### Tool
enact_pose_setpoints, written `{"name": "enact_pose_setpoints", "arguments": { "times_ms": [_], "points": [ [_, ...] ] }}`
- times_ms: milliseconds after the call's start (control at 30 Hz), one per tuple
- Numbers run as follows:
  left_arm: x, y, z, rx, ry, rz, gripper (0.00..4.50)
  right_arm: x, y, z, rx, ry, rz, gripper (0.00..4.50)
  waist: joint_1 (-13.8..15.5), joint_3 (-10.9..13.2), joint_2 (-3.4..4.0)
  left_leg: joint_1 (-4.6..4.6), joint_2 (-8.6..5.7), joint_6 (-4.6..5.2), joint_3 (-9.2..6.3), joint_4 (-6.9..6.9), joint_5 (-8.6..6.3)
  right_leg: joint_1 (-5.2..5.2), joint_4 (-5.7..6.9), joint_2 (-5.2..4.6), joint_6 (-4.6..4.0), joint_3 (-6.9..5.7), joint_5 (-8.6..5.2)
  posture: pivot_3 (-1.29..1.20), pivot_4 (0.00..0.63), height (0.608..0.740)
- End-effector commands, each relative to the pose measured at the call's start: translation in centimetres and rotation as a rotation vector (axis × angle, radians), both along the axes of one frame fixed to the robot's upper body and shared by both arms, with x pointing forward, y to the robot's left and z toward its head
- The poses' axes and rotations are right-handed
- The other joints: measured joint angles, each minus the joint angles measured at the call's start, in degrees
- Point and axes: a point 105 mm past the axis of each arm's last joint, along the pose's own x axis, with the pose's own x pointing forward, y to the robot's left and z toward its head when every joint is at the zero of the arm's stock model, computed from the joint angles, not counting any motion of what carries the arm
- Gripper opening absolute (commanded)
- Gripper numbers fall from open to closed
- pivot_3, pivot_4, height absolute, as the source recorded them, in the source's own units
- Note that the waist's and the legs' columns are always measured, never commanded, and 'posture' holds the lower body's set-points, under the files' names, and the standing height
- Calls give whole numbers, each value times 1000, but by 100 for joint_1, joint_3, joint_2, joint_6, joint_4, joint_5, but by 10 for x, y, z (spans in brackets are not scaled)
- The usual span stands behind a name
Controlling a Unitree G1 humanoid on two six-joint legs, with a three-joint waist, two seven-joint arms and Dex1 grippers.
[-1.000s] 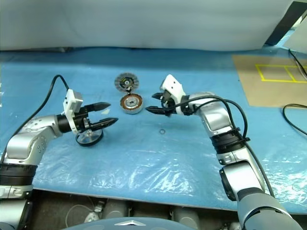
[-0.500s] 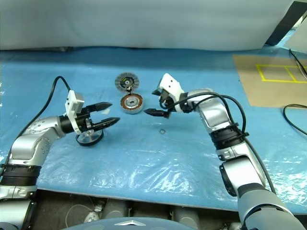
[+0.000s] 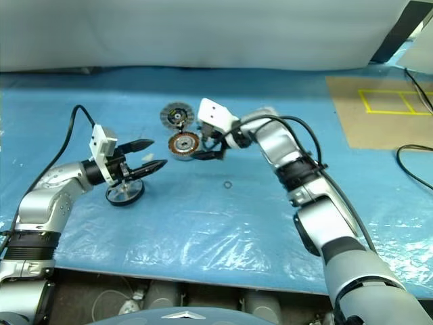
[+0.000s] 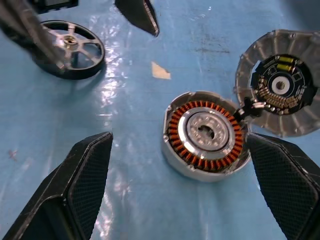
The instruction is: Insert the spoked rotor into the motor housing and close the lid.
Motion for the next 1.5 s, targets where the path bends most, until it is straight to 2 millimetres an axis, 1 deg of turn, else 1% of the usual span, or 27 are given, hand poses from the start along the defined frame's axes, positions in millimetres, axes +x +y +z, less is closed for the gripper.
{"name": "enact_pose_setpoints", "arguments": {
  "times_ms": [33, 67, 133, 200, 300, 433, 700, 800, 833, 1000, 1167, 1267, 1400, 1500],
  "points": [
    [-2, 0, 6, 1, -37, -1, 4500, 3, 23, 1, -52, 7, -1, 4469, 0, 0, 0, -1, 1, -1, 0, 0, -1, -1, 2, 0, -1, -1, -1, 0, 150, 740],
    [-3, -1, 6, -4, -38, 2, 4500, 2, 30, -4, -77, 18, 6, 4469, 0, 0, 0, -2, 2, -2, 0, 1, -1, -3, 3, 0, -2, -2, -1, 0, 150, 740],
    [-4, -3, 4, -9, -36, 3, 4500, 6, 38, -13, -124, 18, -5, 4469, -5, 0, 0, -5, 1, -2, 0, 3, -1, -4, 3, -2, -2, -2, -1, 0, 150, 740],
    [-4, -4, 3, -13, -38, 14, 4500, 16, 39, -21, -169, -3, -56, 4469, 2, 0, 0, -10, 2, -3, 0, 4, -1, -7, 3, -4, -2, -3, -1, 0, 150, 740],
    [-6, -4, 1, -16, -36, 21, 4500, 22, 46, -23, -203, -60, -59, 4469, 24, 1, 1, -19, 2, -4, -1, 6, -2, -13, 3, -7, -2, -7, -1, 0, 150, 740],
    [-10, -4, 0, -23, -35, 34, 4500, 31, 46, -30, -265, -134, -96, 4469, 7, 1, 1, -22, 3, -6, -1, 7, -3, -18, 4, -8, -2, -7, -1, 0, 150, 740],
    [-16, -2, -10, -22, -15, 58, 4500, 23, 56, -42, -277, -98, -56, 4469, -90, 1, 2, -25, 4, -6, -1, 7, -3, -22, 8, -7, -3, -7, -1, 0, 150, 740],
    [-17, 0, -13, -16, -8, 63, 4500, 27, 52, -46, -290, -106, -93, 4469, -98, 1, 2, -24, 5, -6, -1, 8, -3, -22, 10, -6, -3, -8, -1, 0, 150, 740],
    [-17, 0, -13, -15, -7, 65, 4500, 27, 51, -48, -281, -82, -120, 4469, -98, 1, 2, -24, 6, -6, -1, 8, -3, -22, 10, -6, -3, -8, -2, 0, 150, 740],
    [-16, 0, -14, -15, -5, 69, 4500, 29, 42, -61, -311, -57, -164, 4469, -95, 2, 3, -23, 6, -5, -1, 8, -3, -22, 10, -8, -4, -7, -2, 0, 150, 740],
    [-15, -4, -14, -22, -4, 61, 4500, 27, 42, -66, -317, -48, -155, 4469, -89, 2, 3, -23, 7, -5, -1, 9, -3, -21, 10, -11, -4, -7, -2, 0, 150, 740],
    [-14, -6, -13, -23, -7, 53, 4500, 25, 41, -74, -348, -51, -140, 3895, -89, 2, 3, -22, 6, -5, -1, 10, -3, -21, 13, -11, -4, -8, -2, 0, 150, 740],
    [-12, -7, -12, -28, -10, 48, 4500, 19, 43, -82, -383, -39, -121, 2612, -95, 1, 4, -15, 6, -6, -1, 10, -3, -17, 14, -11, -4, -7, -2, 0, 150, 740],
    [-11, -10, -12, -32, -11, 46, 4500, 15, 45, -86, -391, -6, -110, 2612, -100, 0, 4, -13, 6, -6, -1, 10, -3, -15, 13, -12, -5, -6, -3, 0, 150, 740]
  ]
}}
